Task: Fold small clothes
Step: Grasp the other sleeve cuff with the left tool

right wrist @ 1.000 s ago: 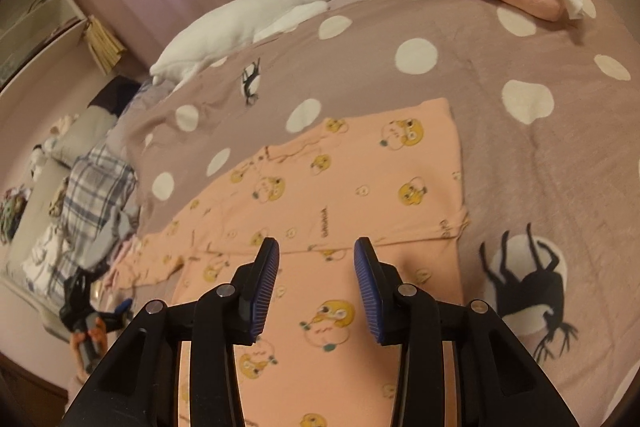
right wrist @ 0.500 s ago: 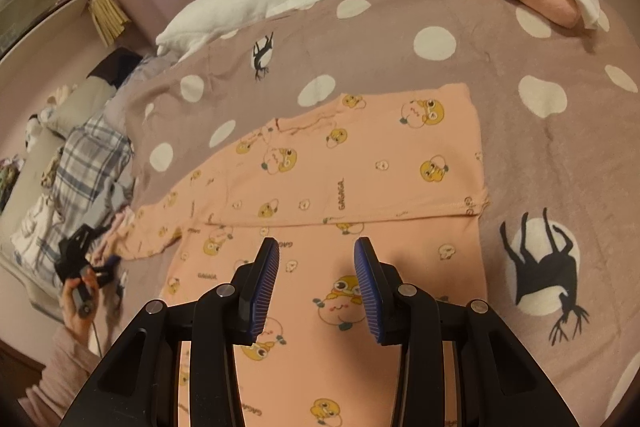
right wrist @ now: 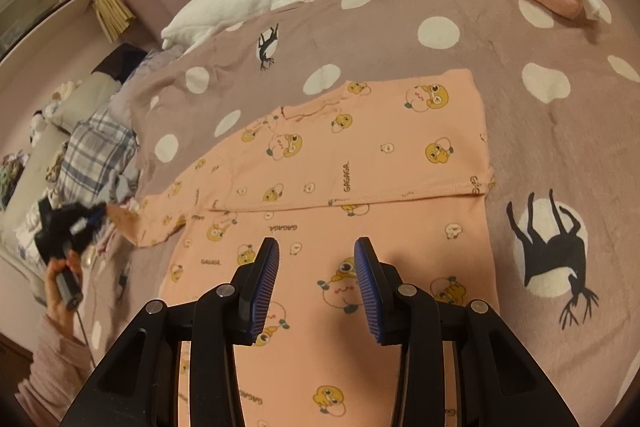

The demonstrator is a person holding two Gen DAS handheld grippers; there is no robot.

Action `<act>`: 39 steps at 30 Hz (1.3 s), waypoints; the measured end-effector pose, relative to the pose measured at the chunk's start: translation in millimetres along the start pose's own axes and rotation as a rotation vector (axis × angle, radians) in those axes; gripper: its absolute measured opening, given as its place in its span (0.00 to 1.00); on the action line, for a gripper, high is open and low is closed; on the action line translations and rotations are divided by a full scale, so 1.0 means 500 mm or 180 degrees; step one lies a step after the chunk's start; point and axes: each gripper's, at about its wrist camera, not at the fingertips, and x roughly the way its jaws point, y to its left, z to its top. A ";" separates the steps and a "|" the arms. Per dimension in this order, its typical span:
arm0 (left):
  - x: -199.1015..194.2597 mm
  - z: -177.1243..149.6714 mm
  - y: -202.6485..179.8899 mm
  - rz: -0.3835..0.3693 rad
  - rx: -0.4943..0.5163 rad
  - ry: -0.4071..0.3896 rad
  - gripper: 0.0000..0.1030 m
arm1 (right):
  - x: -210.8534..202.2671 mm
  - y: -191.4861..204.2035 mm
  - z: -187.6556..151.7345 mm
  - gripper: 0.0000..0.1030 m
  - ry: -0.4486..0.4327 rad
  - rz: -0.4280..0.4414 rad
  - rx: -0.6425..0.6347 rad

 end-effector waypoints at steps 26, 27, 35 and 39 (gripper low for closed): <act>0.035 -0.026 0.119 0.0634 -0.0112 0.0229 0.61 | 0.029 -0.019 -0.027 0.38 0.0230 0.0054 0.0112; 0.045 -0.028 0.108 0.0661 -0.0048 0.0279 0.60 | 0.035 -0.016 -0.028 0.38 0.0253 0.0055 0.0098; 0.124 -0.060 0.055 0.1170 0.0459 0.0440 0.54 | 0.039 -0.023 -0.032 0.38 0.0323 0.0033 0.0079; 0.132 -0.079 0.076 0.1384 0.0581 0.0501 0.44 | 0.035 -0.040 -0.035 0.38 0.0317 0.0010 0.0138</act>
